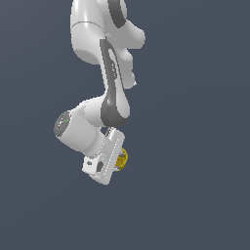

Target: Pick up the object and move it to a goal position.

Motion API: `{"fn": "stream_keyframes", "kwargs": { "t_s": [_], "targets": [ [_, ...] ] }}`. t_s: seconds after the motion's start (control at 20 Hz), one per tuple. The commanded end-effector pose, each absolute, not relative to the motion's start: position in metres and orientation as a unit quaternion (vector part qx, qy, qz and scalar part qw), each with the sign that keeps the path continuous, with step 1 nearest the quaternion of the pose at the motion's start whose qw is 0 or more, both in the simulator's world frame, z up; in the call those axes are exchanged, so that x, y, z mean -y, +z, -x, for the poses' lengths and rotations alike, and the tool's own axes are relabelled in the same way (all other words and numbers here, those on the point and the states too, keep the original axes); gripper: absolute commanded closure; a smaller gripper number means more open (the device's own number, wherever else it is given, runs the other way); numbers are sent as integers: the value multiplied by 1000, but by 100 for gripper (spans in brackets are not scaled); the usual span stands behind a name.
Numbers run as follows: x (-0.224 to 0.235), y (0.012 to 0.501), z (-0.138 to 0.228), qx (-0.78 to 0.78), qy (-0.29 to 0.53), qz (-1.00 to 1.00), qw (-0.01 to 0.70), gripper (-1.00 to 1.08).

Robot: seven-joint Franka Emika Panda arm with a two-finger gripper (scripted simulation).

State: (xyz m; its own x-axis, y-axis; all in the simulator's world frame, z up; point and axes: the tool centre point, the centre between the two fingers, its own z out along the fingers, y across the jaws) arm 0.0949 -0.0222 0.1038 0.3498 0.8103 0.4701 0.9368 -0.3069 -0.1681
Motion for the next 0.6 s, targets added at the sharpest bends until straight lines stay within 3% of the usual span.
{"fn": "stream_keyframes", "kwargs": {
  "t_s": [0.0, 0.55],
  "targets": [
    [23, 104, -96, 554, -154, 791, 211, -20],
    [21, 105, -97, 558, -158, 787, 212, -20]
  ]
}}
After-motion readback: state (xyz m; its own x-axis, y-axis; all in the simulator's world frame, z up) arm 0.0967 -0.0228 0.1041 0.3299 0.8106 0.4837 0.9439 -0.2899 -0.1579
